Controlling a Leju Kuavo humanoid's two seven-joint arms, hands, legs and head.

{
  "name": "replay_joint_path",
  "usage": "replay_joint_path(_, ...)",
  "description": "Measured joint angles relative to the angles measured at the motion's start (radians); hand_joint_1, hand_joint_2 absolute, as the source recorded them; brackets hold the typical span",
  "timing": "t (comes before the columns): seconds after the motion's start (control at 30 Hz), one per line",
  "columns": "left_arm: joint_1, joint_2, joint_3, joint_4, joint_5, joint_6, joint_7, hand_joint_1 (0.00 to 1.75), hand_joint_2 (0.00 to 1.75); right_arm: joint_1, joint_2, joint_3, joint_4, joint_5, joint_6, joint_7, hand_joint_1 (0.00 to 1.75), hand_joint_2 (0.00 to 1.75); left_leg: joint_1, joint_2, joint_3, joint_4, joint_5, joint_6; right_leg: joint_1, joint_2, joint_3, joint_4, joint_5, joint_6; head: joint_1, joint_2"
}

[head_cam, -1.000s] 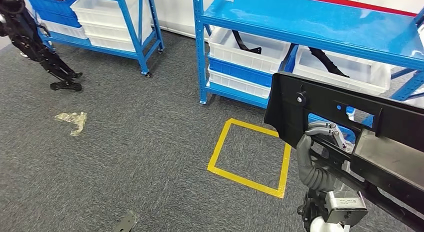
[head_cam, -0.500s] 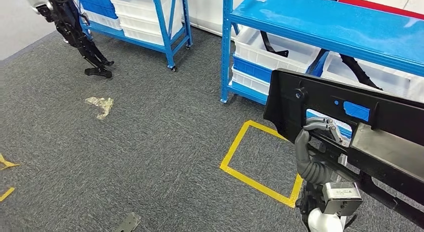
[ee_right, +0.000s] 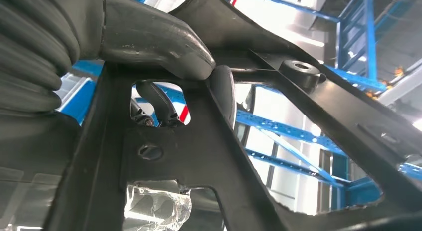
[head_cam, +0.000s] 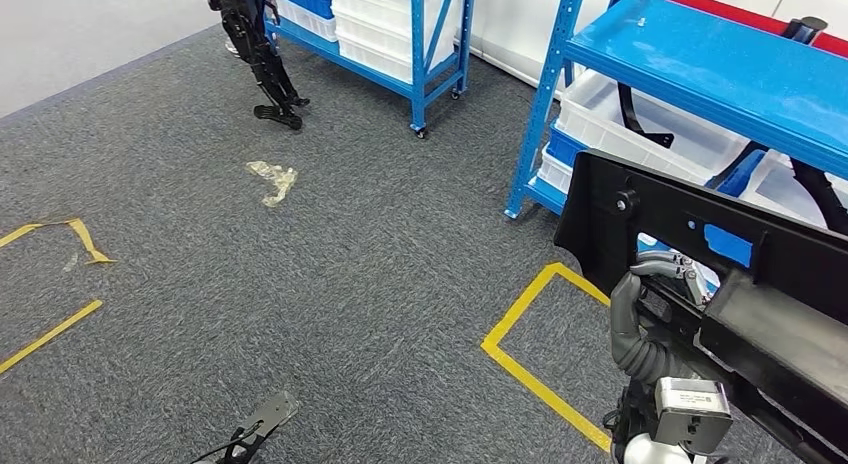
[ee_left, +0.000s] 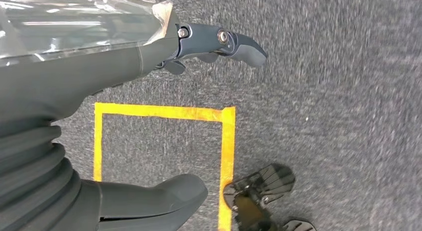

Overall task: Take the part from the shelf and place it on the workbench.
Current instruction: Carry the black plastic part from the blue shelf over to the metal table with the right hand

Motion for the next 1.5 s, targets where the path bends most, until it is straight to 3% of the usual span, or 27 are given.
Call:
replay_joint_path(0.07, -0.01, 0.004, 0.0, 0.001, -0.004, 0.0, -0.006, 0.0, 1.75, 0.001, 0.0, -0.002, -0.003, 0.002, -0.003, 0.002, 1.75, 1.75, -0.001, -0.019, -0.01, 0.005, 0.003, -0.013, -0.001, 0.021, 0.027, -0.062, 0.022, -0.009, 0.0, 0.0)
replay_joint_path(0.13, -0.015, 0.01, 0.0, 0.004, -0.014, -0.004, -0.013, 0.0, 1.75, 0.002, 0.001, -0.003, -0.005, 0.005, -0.006, 0.002, 1.75, 1.75, 0.0, -0.033, -0.017, 0.002, 0.01, -0.026, 0.001, 0.007, 0.026, -0.06, 0.027, -0.027, 0.0, 0.0)
replay_joint_path(0.2, -0.019, 0.016, -0.004, 0.01, -0.038, -0.022, -0.024, 0.0, 1.75, 0.003, 0.004, -0.004, -0.008, 0.014, -0.008, 0.003, 1.75, 1.75, 0.0, -0.001, -0.029, 0.019, -0.002, -0.035, -0.002, -0.012, 0.025, -0.062, 0.033, -0.043, -0.003, 0.0)
replay_joint_path(0.27, -0.033, 0.017, -0.019, 0.014, -0.079, -0.046, -0.037, 0.0, 1.75, 0.006, 0.007, -0.006, -0.013, 0.026, -0.01, 0.004, 1.75, 1.75, -0.001, 0.059, -0.07, 0.106, -0.056, -0.041, -0.001, -0.035, 0.024, -0.063, 0.035, -0.057, -0.01, 0.0)
replay_joint_path(0.3, -0.042, 0.014, -0.031, 0.015, -0.101, -0.056, -0.041, 0.0, 1.75, 0.008, 0.008, -0.008, -0.014, 0.031, -0.012, 0.004, 1.75, 1.75, 0.0, 0.077, -0.101, 0.173, -0.091, -0.044, 0.002, -0.048, 0.023, -0.063, 0.035, -0.061, -0.013, 0.0)
replay_joint_path(0.37, -0.054, 0.0, -0.059, 0.015, -0.145, -0.074, -0.041, 0.0, 1.75, 0.013, 0.009, -0.013, -0.016, 0.04, -0.023, 0.004, 1.75, 1.75, 0.003, 0.089, -0.148, 0.276, -0.13, -0.047, 0.006, -0.076, 0.021, -0.063, 0.034, -0.063, -0.014, 0.0)
replay_joint_path(0.4, -0.057, -0.01, -0.074, 0.013, -0.166, -0.085, -0.037, 0.0, 1.75, 0.016, 0.009, -0.017, -0.018, 0.044, -0.032, 0.004, 1.75, 1.75, 0.004, 0.093, -0.147, 0.281, -0.124, -0.047, 0.008, -0.089, 0.02, -0.063, 0.034, -0.063, -0.014, 0.0)
replay_joint_path(0.47, -0.066, -0.03, -0.102, 0.006, -0.195, -0.105, -0.025, 0.0, 1.75, 0.025, 0.009, -0.028, -0.027, 0.051, -0.049, 0.004, 1.75, 1.75, 0.003, 0.111, -0.087, 0.179, -0.071, -0.039, 0.01, -0.114, 0.021, -0.063, 0.033, -0.063, -0.015, 0.0)
replay_joint_path(0.53, -0.083, -0.045, -0.122, -0.001, -0.207, -0.114, -0.016, 0.0, 1.75, 0.033, 0.009, -0.039, -0.04, 0.055, -0.06, 0.004, 1.75, 1.75, -0.005, 0.157, -0.017, 0.058, -0.035, -0.026, 0.017, -0.136, 0.022, -0.063, 0.03, -0.058, -0.013, 0.0)
replay_joint_path(0.6, -0.099, -0.054, -0.135, -0.003, -0.212, -0.116, -0.014, 0.0, 1.75, 0.041, 0.009, -0.047, -0.05, 0.057, -0.064, 0.004, 1.75, 1.75, -0.015, 0.174, 0.002, 0.017, -0.032, -0.017, 0.022, -0.155, 0.024, -0.063, 0.028, -0.05, -0.011, 0.0)
replay_joint_path(0.67, -0.106, -0.058, -0.143, -0.003, -0.215, -0.119, -0.016, 0.0, 1.75, 0.046, 0.009, -0.051, -0.058, 0.058, -0.064, 0.003, 1.75, 1.75, -0.016, 0.15, 0.002, 0.008, -0.025, -0.009, 0.022, -0.165, 0.027, -0.065, 0.025, -0.039, -0.011, 0.0)
replay_joint_path(0.73, -0.111, -0.063, -0.149, -0.004, -0.218, -0.122, -0.021, 0.0, 1.75, 0.05, 0.008, -0.053, -0.063, 0.06, -0.067, 0.003, 1.75, 1.75, -0.009, 0.125, 0.009, -0.005, -0.014, 0.004, 0.018, -0.118, 0.012, -0.028, 0.002, -0.034, -0.01, 0.0)
replay_joint_path(0.8, -0.12, -0.073, -0.157, -0.004, -0.225, -0.126, -0.03, 0.0, 1.75, 0.061, 0.005, -0.059, -0.066, 0.062, -0.074, 0.003, 1.75, 1.75, -0.005, 0.096, 0.009, -0.011, -0.007, 0.012, 0.014, -0.055, -0.041, 0.088, -0.051, -0.039, -0.006, 0.0)
replay_joint_path(0.87, -0.128, -0.084, -0.167, -0.004, -0.234, -0.134, -0.035, 0.0, 1.75, 0.074, -0.001, -0.063, -0.068, 0.062, -0.083, 0.002, 1.75, 1.75, -0.004, 0.063, 0.007, -0.011, -0.005, 0.014, 0.012, -0.038, -0.099, 0.205, -0.089, -0.037, -0.002, 0.0)
replay_joint_path(0.9, -0.129, -0.089, -0.171, -0.003, -0.237, -0.138, -0.037, 0.0, 1.75, 0.08, -0.005, -0.064, -0.068, 0.06, -0.088, 0.0, 1.75, 1.75, -0.004, 0.047, 0.007, -0.01, -0.005, 0.013, 0.01, -0.037, -0.109, 0.219, -0.088, -0.03, -0.002, 0.0)
replay_joint_path(0.93, -0.131, -0.094, -0.174, -0.003, -0.242, -0.14, -0.039, 0.0, 1.75, 0.085, -0.011, -0.065, -0.068, 0.057, -0.093, -0.004, 1.75, 1.75, -0.003, 0.031, 0.007, -0.008, -0.004, 0.012, 0.008, -0.035, -0.098, 0.19, -0.069, -0.02, -0.002, 0.0)
replay_joint_path(0.97, -0.132, -0.099, -0.176, -0.003, -0.245, -0.14, -0.043, 0.0, 1.75, 0.089, -0.017, -0.066, -0.069, 0.052, -0.098, -0.009, 1.75, 1.75, -0.001, 0.016, 0.007, -0.005, -0.005, 0.01, 0.003, -0.026, -0.07, 0.126, -0.038, -0.007, -0.002, 0.0)
replay_joint_path(1.03, -0.138, -0.109, -0.183, -0.004, -0.249, -0.136, -0.049, 0.0, 1.75, 0.097, -0.03, -0.065, -0.07, 0.042, -0.106, -0.019, 1.75, 1.75, -0.001, -0.013, 0.001, 0.005, -0.008, 0.0, -0.009, 0.015, -0.009, -0.007, 0.013, 0.01, 0.0, 0.0)
replay_joint_path(1.1, -0.14, -0.118, -0.189, -0.007, -0.249, -0.129, -0.051, 0.0, 1.75, 0.105, -0.041, -0.065, -0.073, 0.034, -0.107, -0.026, 1.75, 1.75, -0.003, -0.035, -0.01, 0.012, -0.007, -0.013, -0.011, 0.035, 0.013, -0.054, 0.027, 0.003, 0.001, 0.0)
replay_joint_path(1.17, -0.134, -0.122, -0.192, -0.01, -0.248, -0.124, -0.052, 0.0, 1.75, 0.108, -0.049, -0.064, -0.076, 0.03, -0.107, -0.029, 1.75, 1.75, -0.001, -0.044, -0.017, 0.012, -0.004, -0.023, -0.009, 0.014, 0.013, -0.054, 0.031, -0.012, -0.001, 0.0)
replay_joint_path(1.23, -0.128, -0.124, -0.194, -0.014, -0.246, -0.122, -0.052, 0.0, 1.75, 0.109, -0.053, -0.062, -0.079, 0.027, -0.105, -0.03, 1.75, 1.75, -0.002, 0.002, -0.033, 0.042, -0.024, -0.03, -0.011, -0.008, 0.016, -0.056, 0.032, -0.028, -0.005, 0.0)
replay_joint_path(1.3, -0.125, -0.127, -0.197, -0.021, -0.24, -0.12, -0.053, 0.0, 1.75, 0.108, -0.055, -0.059, -0.081, 0.023, -0.097, -0.029, 1.75, 1.75, -0.002, 0.067, -0.083, 0.144, -0.08, -0.036, -0.007, -0.035, 0.018, -0.057, 0.03, -0.043, -0.011, 0.0)
replay_joint_path(1.37, -0.116, -0.128, -0.2, -0.028, -0.23, -0.112, -0.055, 0.0, 1.75, 0.101, -0.058, -0.052, -0.078, 0.021, -0.081, -0.028, 1.75, 1.75, 0.002, 0.087, -0.146, 0.267, -0.129, -0.039, 0.0, -0.063, 0.018, -0.057, 0.028, -0.05, -0.013, 0.0)
replay_joint_path(1.4, -0.107, -0.128, -0.2, -0.032, -0.224, -0.106, -0.057, 0.0, 1.75, 0.094, -0.059, -0.047, -0.076, 0.02, -0.071, -0.028, 1.75, 1.75, 0.003, 0.089, -0.16, 0.294, -0.131, -0.04, 0.002, -0.077, 0.018, -0.057, 0.027, -0.052, -0.013, 0.0)
replay_joint_path(1.43, -0.098, -0.127, -0.201, -0.037, -0.216, -0.098, -0.06, 0.0, 1.75, 0.086, -0.06, -0.041, -0.073, 0.018, -0.061, -0.028, 1.75, 1.75, 0.004, 0.092, -0.154, 0.281, -0.114, -0.038, 0.004, -0.09, 0.019, -0.057, 0.026, -0.054, -0.014, 0.0)
replay_joint_path(1.5, -0.082, -0.124, -0.201, -0.048, -0.199, -0.078, -0.066, 0.0, 1.75, 0.065, -0.062, -0.023, -0.063, 0.011, -0.036, -0.028, 1.75, 1.75, 0.001, 0.119, -0.089, 0.16, -0.053, -0.03, 0.007, -0.113, 0.022, -0.057, 0.023, -0.054, -0.014, 0.0)
